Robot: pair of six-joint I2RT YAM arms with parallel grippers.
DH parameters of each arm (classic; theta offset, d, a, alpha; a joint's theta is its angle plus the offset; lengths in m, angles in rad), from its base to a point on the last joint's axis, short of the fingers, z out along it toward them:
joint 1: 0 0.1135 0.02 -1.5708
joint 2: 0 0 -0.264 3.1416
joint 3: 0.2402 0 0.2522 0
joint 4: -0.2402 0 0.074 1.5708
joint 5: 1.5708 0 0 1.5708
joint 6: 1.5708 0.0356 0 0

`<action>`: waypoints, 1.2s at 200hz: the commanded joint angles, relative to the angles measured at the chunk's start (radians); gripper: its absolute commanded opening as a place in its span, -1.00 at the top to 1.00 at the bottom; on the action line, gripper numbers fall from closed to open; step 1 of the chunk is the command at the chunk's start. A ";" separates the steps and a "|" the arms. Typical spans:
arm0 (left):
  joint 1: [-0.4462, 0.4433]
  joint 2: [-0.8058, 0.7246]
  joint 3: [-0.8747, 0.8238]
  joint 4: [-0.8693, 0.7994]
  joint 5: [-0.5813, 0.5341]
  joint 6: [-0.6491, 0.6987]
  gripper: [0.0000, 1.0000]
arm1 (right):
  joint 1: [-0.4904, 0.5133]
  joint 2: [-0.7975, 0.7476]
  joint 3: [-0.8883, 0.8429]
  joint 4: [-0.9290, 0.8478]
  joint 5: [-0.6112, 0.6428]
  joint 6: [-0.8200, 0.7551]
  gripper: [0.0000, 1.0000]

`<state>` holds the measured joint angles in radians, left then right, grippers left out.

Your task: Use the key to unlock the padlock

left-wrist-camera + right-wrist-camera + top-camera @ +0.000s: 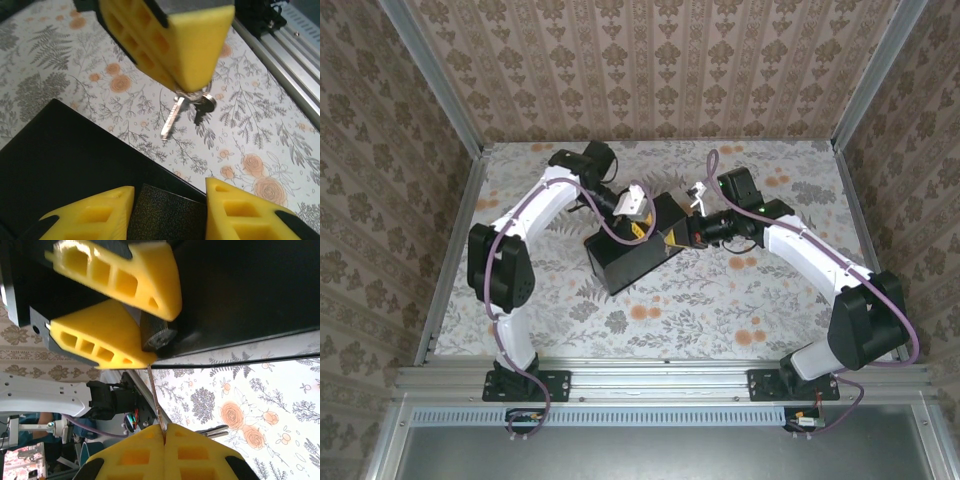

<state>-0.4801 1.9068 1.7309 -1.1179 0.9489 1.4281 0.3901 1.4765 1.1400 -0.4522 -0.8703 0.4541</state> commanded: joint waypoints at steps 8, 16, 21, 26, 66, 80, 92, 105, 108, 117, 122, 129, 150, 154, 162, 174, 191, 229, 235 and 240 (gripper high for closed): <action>0.054 -0.082 -0.027 0.027 0.183 -0.002 0.54 | 0.027 -0.011 0.005 0.054 -0.023 0.051 1.00; 0.060 -0.091 -0.040 0.030 0.198 0.002 0.53 | 0.029 -0.013 0.002 0.081 -0.026 0.075 1.00; 0.061 -0.095 -0.046 0.031 0.202 0.003 0.54 | 0.027 -0.011 0.003 0.092 -0.027 0.084 1.00; 0.064 -0.099 -0.052 0.033 0.207 0.004 0.54 | 0.027 -0.011 0.007 0.097 -0.029 0.092 1.00; 0.072 -0.120 -0.100 0.069 0.239 0.002 0.55 | 0.030 0.014 0.048 0.108 -0.068 0.150 1.00; 0.074 -0.121 -0.109 0.086 0.241 -0.003 0.55 | 0.030 0.028 0.061 0.079 -0.070 0.138 1.00; 0.077 -0.118 -0.111 0.090 0.242 -0.003 0.54 | 0.030 0.035 0.057 0.092 -0.076 0.150 1.00; 0.080 -0.112 -0.110 0.089 0.241 -0.002 0.54 | 0.034 0.041 0.059 0.104 -0.081 0.167 1.00; 0.081 -0.111 -0.111 0.089 0.239 -0.002 0.55 | 0.035 0.045 0.060 0.105 -0.081 0.168 1.00; 0.082 -0.109 -0.111 0.086 0.240 0.002 0.54 | 0.038 0.048 0.064 0.106 -0.081 0.170 1.00; 0.081 -0.107 -0.110 0.085 0.240 0.003 0.55 | 0.039 0.052 0.068 0.101 -0.080 0.170 1.00; 0.081 -0.107 -0.112 0.083 0.240 0.004 0.54 | 0.041 0.056 0.073 0.093 -0.079 0.168 1.00; 0.082 -0.109 -0.120 0.085 0.240 0.009 0.54 | 0.042 0.062 0.078 0.095 -0.081 0.178 1.00; 0.081 -0.109 -0.122 0.085 0.240 0.009 0.55 | 0.041 0.062 0.077 0.103 -0.082 0.185 1.00; 0.082 -0.109 -0.124 0.086 0.239 0.009 0.54 | 0.041 0.061 0.076 0.120 -0.082 0.204 1.00; 0.081 -0.107 -0.125 0.087 0.237 0.010 0.54 | 0.041 0.059 0.073 0.153 -0.084 0.241 1.00; 0.081 -0.106 -0.126 0.090 0.239 0.008 0.54 | 0.041 0.068 0.075 0.160 -0.087 0.278 1.00; 0.081 -0.100 -0.119 0.103 0.213 -0.009 0.42 | 0.029 0.064 0.076 0.046 -0.043 0.227 1.00; 0.080 -0.101 -0.119 0.113 0.200 -0.020 0.20 | 0.020 0.052 0.063 0.051 -0.038 0.231 1.00; 0.080 -0.103 -0.122 0.127 0.186 -0.029 0.05 | 0.012 0.041 0.052 0.052 -0.033 0.234 1.00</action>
<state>-0.4042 1.8221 1.6150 -1.0107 1.1427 1.4231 0.4225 1.5383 1.1961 -0.3523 -0.9211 0.6880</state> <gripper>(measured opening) 0.323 0.040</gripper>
